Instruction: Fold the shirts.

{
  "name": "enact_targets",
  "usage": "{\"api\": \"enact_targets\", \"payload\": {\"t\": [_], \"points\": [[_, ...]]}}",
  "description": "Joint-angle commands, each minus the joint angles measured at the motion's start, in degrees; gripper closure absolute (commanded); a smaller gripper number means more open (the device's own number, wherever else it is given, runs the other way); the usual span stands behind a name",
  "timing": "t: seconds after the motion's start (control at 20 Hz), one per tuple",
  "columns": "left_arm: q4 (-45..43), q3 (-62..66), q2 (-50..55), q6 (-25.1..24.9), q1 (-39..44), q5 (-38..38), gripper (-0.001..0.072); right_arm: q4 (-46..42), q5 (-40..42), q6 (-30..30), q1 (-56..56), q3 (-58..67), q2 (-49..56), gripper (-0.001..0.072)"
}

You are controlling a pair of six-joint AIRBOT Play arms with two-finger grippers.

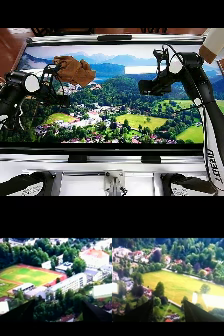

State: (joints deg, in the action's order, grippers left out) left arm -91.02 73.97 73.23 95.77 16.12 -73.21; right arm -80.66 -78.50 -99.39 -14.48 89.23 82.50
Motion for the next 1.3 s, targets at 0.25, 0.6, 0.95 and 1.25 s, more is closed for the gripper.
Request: {"api": "enact_targets", "payload": {"t": [0.25,0.6,0.95,1.25], "points": [[-1.1,13.3,14.1,6.3,-4.2,19.6,0.0067,2.1,5.0,-0.1,-0.1,0.0,0.0,0.0212],[4.9,43.3,42.1,11.5,-13.5,19.9,0.0033,5.6,3.8,1.2,0.0,0.0,0.0,0.0212],[13.1,43.9,51.8,11.4,-14.8,25.7,0.0034,5.8,3.9,1.4,0.0,0.0,0.0,0.0212],[13.6,43.9,53.7,11.5,-14.5,26.7,0.0378,5.8,3.9,1.3,0.0,0.0,0.1,0.0212]]}}
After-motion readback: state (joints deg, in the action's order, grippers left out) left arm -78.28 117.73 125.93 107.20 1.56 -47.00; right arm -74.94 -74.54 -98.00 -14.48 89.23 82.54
